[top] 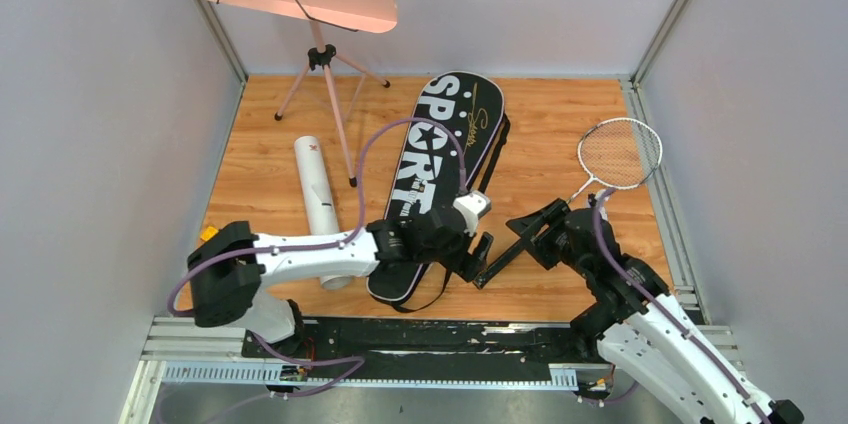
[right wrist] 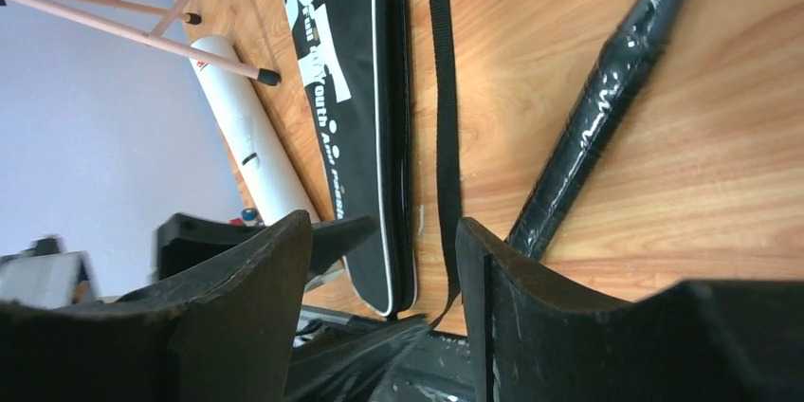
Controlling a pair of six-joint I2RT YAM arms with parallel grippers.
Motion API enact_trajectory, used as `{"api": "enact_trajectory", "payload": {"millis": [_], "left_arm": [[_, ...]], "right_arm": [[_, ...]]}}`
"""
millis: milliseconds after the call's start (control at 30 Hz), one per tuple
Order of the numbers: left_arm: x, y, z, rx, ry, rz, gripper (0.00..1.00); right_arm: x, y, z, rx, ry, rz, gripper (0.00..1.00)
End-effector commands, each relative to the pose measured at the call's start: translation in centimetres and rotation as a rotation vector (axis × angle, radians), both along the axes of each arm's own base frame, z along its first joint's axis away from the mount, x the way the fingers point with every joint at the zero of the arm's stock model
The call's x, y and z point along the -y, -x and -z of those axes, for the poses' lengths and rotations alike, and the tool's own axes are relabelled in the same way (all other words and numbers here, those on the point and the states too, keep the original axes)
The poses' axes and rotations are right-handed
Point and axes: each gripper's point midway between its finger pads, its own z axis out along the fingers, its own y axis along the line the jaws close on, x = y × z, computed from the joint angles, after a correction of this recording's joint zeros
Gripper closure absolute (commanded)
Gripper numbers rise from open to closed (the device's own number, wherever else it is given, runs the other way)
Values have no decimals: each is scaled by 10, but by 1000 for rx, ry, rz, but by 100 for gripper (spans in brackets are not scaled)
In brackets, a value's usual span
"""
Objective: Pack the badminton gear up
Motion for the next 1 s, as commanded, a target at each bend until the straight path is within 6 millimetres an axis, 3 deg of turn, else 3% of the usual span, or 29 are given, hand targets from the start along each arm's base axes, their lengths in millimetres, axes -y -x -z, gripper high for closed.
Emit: {"api": "enact_trajectory", "payload": {"millis": [0, 167, 367, 733, 967], "left_arm": [[33, 4, 1, 63, 4, 72, 15], [54, 8, 17, 118, -28, 85, 15], [64, 13, 42, 118, -86, 102, 15], [62, 11, 72, 144, -176, 80, 18], [50, 14, 93, 126, -244, 42, 29]], "right_arm": [[13, 10, 7, -39, -16, 68, 42], [17, 15, 0, -2, -47, 72, 42], [28, 19, -15, 56, -51, 94, 42], [29, 21, -15, 59, -55, 98, 42], [28, 20, -8, 44, -55, 100, 42]]}}
